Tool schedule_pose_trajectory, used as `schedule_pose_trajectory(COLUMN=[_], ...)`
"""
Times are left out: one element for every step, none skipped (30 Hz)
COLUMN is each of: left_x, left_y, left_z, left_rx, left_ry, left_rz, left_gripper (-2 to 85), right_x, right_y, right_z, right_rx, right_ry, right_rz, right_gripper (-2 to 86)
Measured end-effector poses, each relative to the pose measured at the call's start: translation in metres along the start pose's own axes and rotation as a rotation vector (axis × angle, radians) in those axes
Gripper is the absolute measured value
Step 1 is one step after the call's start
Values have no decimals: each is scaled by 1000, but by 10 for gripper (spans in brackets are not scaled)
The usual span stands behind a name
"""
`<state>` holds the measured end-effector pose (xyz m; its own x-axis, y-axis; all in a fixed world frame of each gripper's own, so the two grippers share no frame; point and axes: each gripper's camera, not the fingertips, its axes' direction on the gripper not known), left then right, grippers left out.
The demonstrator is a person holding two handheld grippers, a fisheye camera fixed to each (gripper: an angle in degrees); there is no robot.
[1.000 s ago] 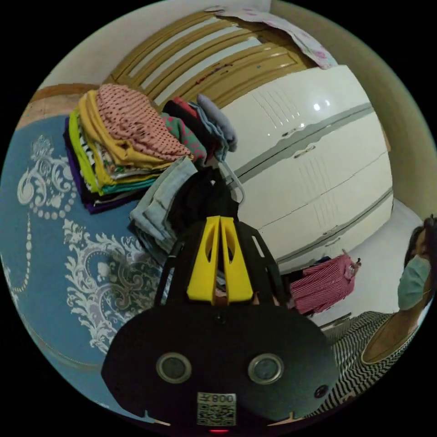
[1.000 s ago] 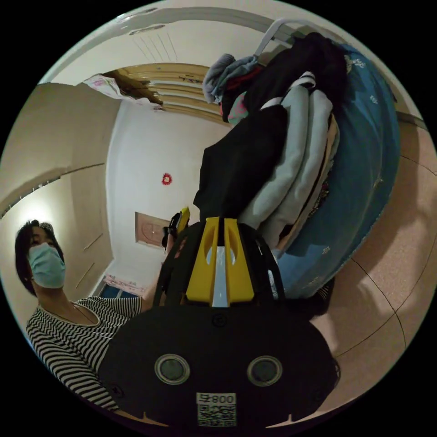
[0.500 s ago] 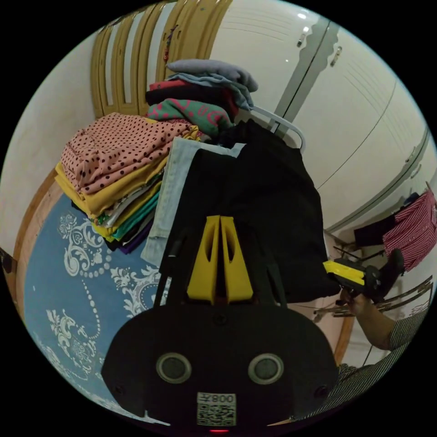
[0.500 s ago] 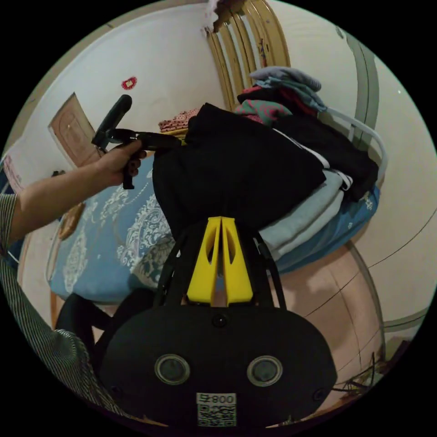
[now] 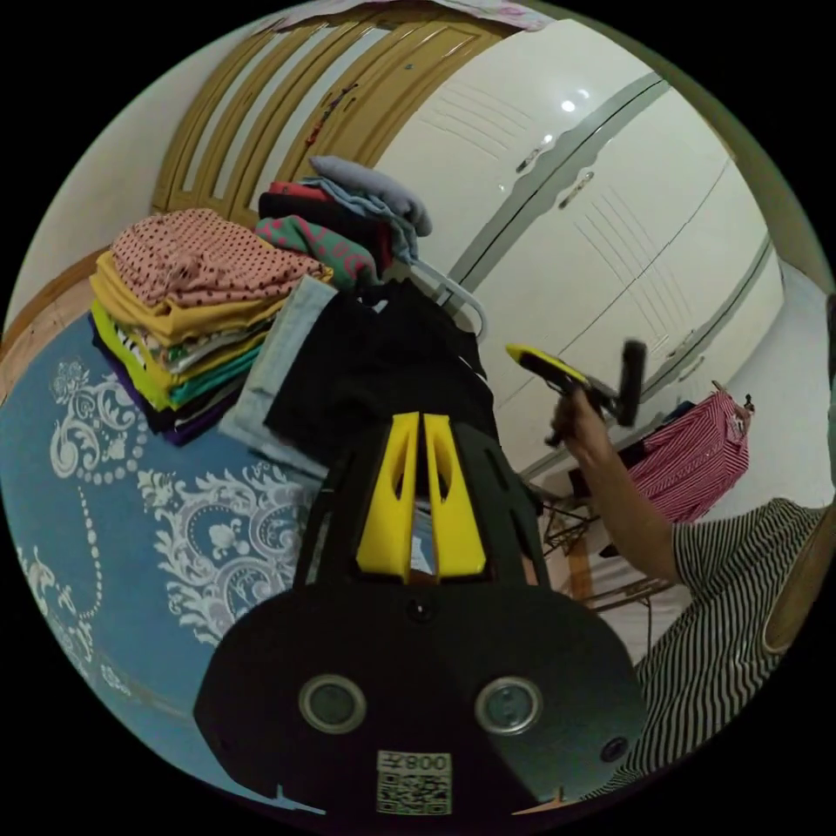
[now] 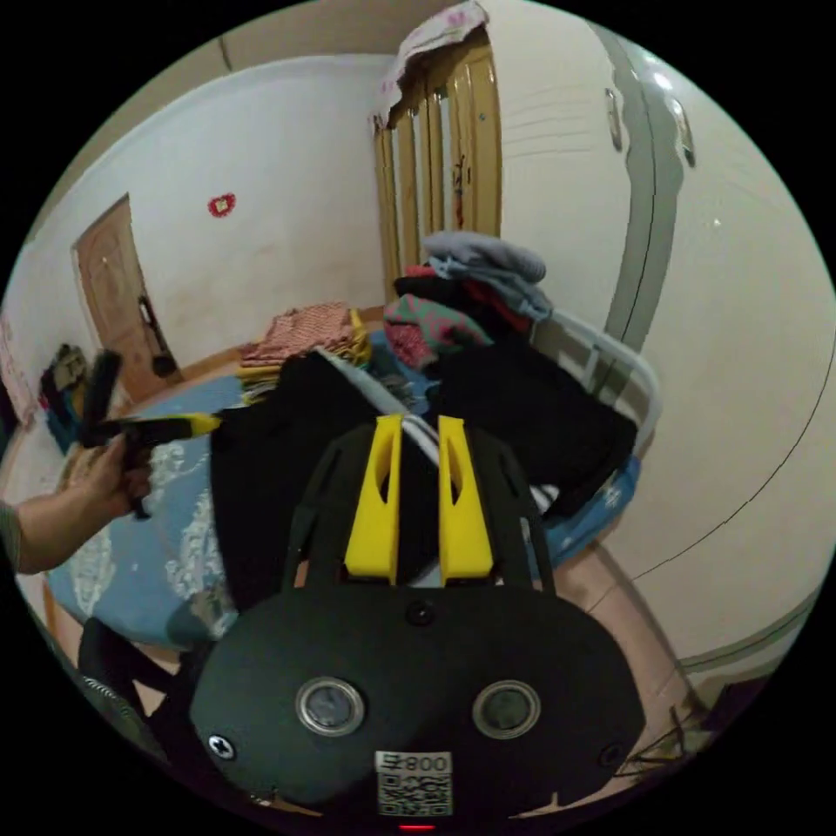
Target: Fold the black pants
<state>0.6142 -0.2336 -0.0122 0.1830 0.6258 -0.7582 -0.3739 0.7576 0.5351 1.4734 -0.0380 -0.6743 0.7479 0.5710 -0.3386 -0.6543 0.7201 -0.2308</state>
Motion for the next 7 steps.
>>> schedule_pose_trajectory(left_x=[2,5,6,8,9,10,10], left_y=[12,24,31,44,57,63,75], left_z=[-3,-8,-10,-14,-20,-22,-28], left_rx=[-16,-34,-42,-65,-95,-108,-126], left_ry=[14,12,8,-3,-19,-30,-52], left_rz=[-2,-12,-17,-23,-29,-35,-62], left_gripper=[8,8,7,6,5,5,4], right_x=[-8,-12,-21,-30,-34,-43,-52], right_y=[-22,-32,-51,-68,-75,-88,-100], right_z=[9,14,25,35,39,46,52], right_rx=[-48,-73,-129,-186,-213,-259,-298], right_ry=[4,9,27,51,65,72,74], right_rz=[-27,-39,-53,-66,-68,-63,-71], right_gripper=[84,87,93,101,106,115,120])
